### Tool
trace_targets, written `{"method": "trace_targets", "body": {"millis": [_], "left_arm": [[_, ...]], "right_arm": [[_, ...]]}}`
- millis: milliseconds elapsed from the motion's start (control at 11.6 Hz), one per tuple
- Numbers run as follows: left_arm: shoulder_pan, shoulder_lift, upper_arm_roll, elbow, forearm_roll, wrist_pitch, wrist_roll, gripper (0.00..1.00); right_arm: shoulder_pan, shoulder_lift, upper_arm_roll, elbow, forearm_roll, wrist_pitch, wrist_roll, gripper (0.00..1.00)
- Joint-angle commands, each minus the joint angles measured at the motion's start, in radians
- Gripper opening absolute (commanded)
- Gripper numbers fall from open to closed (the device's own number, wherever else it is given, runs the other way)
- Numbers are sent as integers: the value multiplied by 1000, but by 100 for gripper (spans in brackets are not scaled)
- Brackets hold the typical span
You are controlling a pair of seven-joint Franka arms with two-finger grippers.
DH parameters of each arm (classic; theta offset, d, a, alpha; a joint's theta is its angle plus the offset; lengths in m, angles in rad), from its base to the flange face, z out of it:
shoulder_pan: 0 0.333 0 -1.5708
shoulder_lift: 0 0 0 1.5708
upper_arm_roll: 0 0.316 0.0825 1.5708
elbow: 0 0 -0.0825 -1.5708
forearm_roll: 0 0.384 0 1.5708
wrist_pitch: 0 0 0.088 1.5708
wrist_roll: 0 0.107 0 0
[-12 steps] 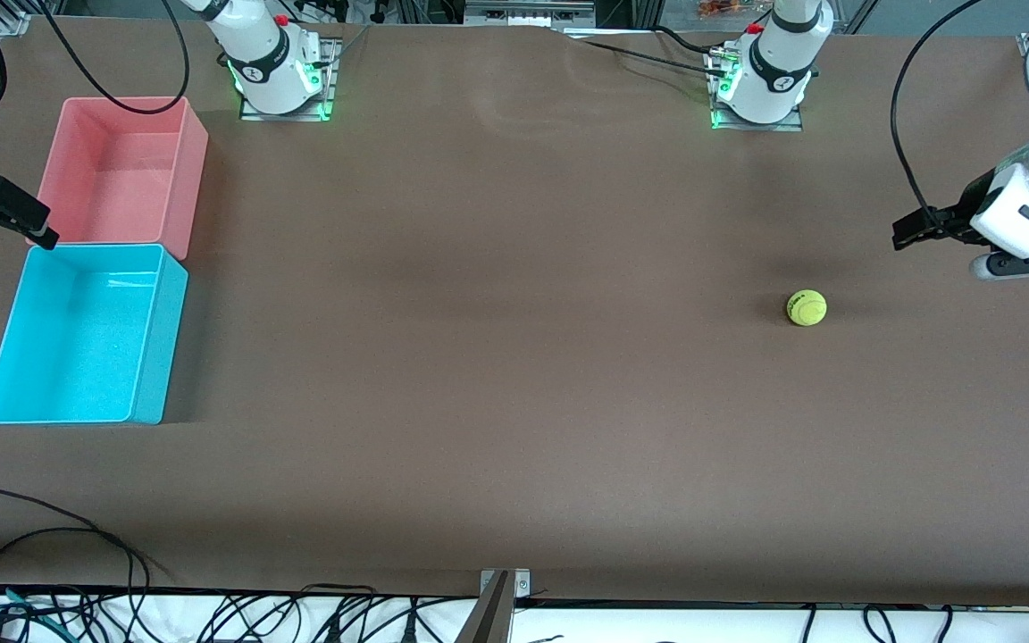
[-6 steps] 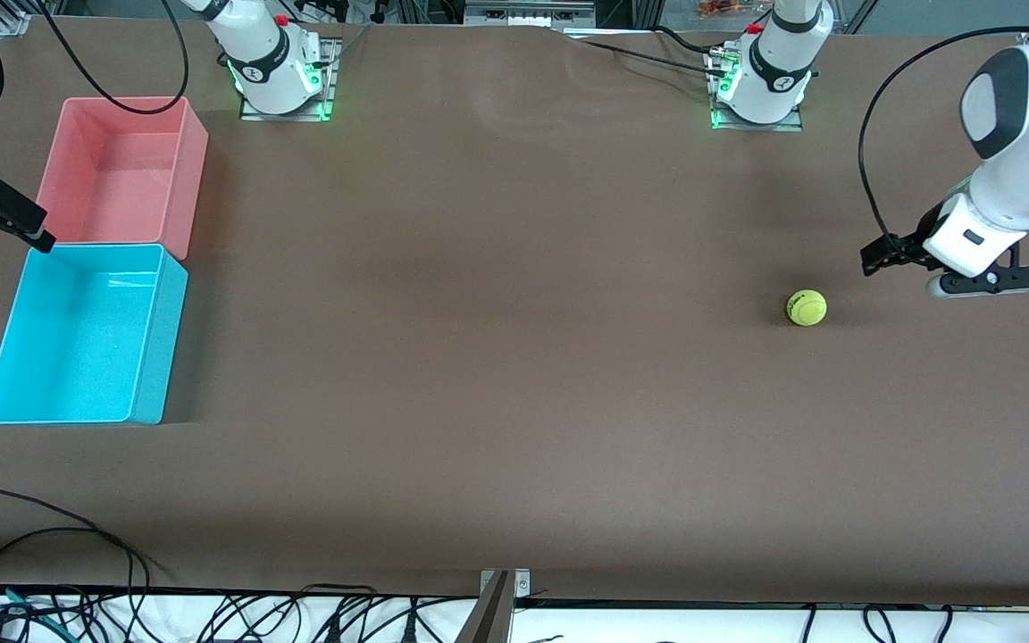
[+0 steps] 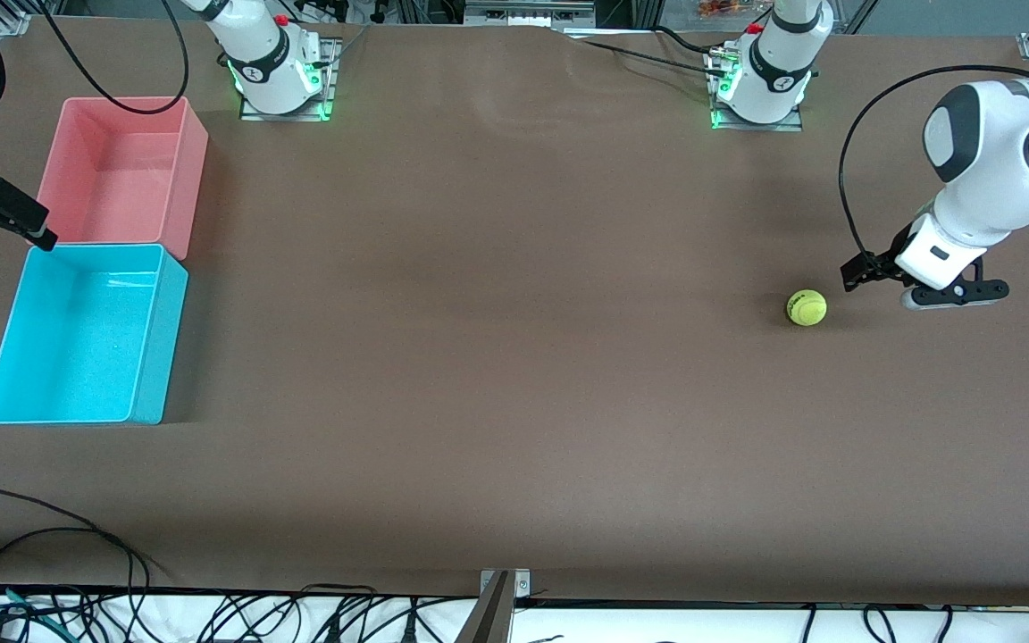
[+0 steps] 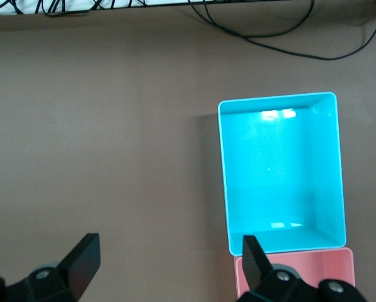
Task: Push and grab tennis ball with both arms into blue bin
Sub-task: 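Move the left gripper down beside the tennis ball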
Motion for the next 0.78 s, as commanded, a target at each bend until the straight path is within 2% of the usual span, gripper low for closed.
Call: {"method": "trace_targets", "body": {"millis": [0, 86, 173, 346, 432, 519, 691], "left_arm": [[7, 22, -2, -55, 15, 85, 8, 80], [7, 27, -2, -61, 17, 92, 8, 53], [7, 30, -2, -63, 21, 93, 13, 36], [6, 27, -2, -66, 27, 89, 87, 27], [6, 25, -2, -66, 27, 83, 167, 7], [9, 24, -2, -66, 27, 79, 277, 0], [29, 29, -1, -67, 27, 79, 442, 0]], "right_arm": [[1, -4, 7, 38, 3, -98, -7, 100], [2, -4, 8, 46, 4, -137, -11, 100], [2, -4, 25, 53, 0, -166, -7, 100], [1, -3, 33, 58, -7, -168, -7, 100], [1, -3, 34, 58, -11, -166, -5, 100], [1, -1, 34, 58, -10, -166, -7, 100], [2, 0, 34, 58, -11, -166, -5, 100]]}}
